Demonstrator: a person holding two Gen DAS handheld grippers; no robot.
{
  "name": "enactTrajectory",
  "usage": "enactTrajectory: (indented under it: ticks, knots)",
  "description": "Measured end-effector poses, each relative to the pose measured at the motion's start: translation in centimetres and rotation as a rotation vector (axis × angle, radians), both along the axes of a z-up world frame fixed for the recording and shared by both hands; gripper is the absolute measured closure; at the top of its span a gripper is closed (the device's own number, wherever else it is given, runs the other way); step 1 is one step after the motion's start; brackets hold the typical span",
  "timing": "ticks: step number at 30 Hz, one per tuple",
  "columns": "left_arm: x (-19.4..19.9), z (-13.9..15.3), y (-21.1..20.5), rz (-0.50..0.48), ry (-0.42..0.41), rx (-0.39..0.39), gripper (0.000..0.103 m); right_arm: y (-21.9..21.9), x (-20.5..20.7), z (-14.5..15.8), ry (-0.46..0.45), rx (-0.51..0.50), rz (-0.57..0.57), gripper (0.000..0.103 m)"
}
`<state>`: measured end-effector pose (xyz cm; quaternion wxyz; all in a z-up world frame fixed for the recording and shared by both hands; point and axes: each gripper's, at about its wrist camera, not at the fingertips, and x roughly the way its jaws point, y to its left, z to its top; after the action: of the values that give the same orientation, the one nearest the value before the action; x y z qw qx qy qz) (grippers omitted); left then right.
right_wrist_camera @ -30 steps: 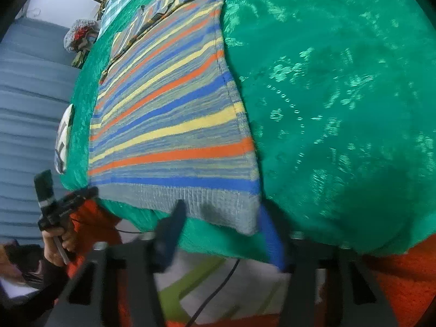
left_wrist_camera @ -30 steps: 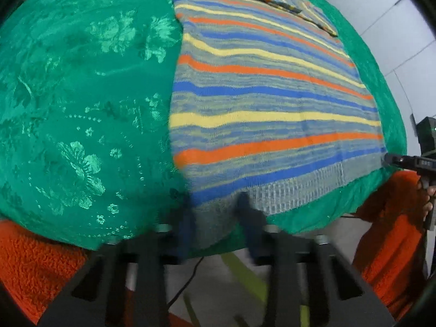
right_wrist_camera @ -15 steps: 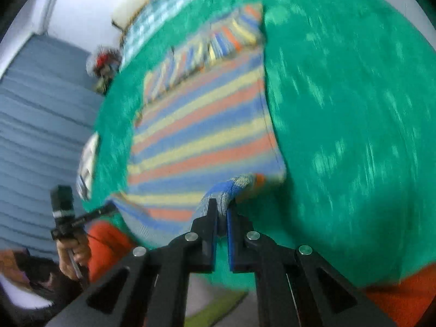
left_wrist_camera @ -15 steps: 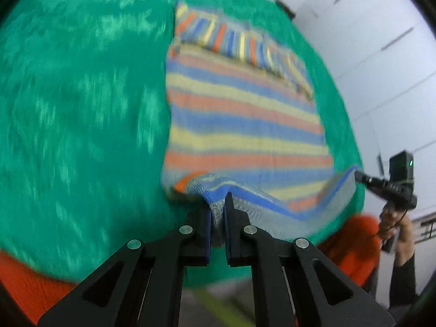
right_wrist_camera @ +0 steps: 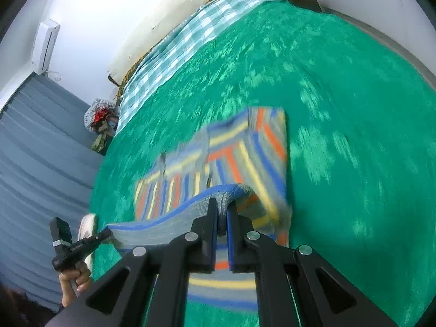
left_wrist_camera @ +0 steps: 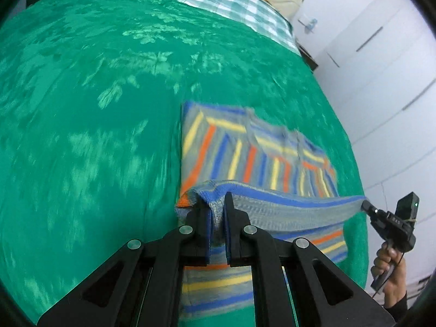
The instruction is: Fold small clothes
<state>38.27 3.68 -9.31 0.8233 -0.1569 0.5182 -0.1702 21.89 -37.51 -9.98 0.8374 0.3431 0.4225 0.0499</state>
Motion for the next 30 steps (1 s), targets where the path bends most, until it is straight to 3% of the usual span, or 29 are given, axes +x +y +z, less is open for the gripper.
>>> enactTrajectory:
  ticks: [8, 11, 13, 15, 18, 21, 25, 27, 28, 29, 30]
  knots:
    - [8.6, -3.4, -1.7, 0.0, 0.058, 0.067, 0.095, -2.8, 9.1, -4.5, 0.063, 0.014, -0.01, 0.097]
    - [11.8, -3.9, -1.1, 0.08, 0.047, 0.089, 0.088, -4.5, 10.9, -7.0, 0.08, 0.089, -0.062, 0.096]
    - [13.4, -3.6, 0.3, 0.188, 0.033, 0.075, 0.069, -5.8, 11.8, -8.1, 0.057, 0.125, -0.143, 0.088]
    - [13.8, -3.2, 1.5, 0.262, 0.018, 0.05, 0.064, -6.7, 11.7, -8.0, 0.03, 0.136, -0.212, 0.071]
    - [12.4, -2.3, 2.0, 0.258, -0.031, 0.046, 0.061, -7.1, 11.8, -6.9, 0.001, 0.087, -0.236, 0.07]
    - [8.0, -0.8, 0.1, 0.128, -0.143, 0.122, 0.057, -5.2, 11.1, -4.3, -0.029, -0.092, -0.13, 0.07]
    - [-1.5, -1.9, -4.2, -0.173, -0.235, 0.213, 0.056, 1.0, 7.5, -1.4, -0.078, -0.32, 0.126, 0.07]
    - [-5.1, -3.9, -5.2, -0.27, -0.222, 0.287, 0.061, 5.0, 4.4, -1.3, -0.098, -0.377, 0.303, 0.07]
    - [-6.5, -5.6, -5.2, -0.3, -0.185, 0.332, 0.074, 6.7, 2.6, -1.8, -0.093, -0.399, 0.389, 0.071]
    - [-7.7, -7.5, -4.6, -0.302, -0.136, 0.373, 0.077, 8.1, 0.5, -3.3, -0.056, -0.434, 0.467, 0.071]
    - [-8.7, -8.0, -3.3, -0.278, -0.146, 0.354, 0.077, 8.9, -1.2, -5.4, 0.029, -0.494, 0.51, 0.071]
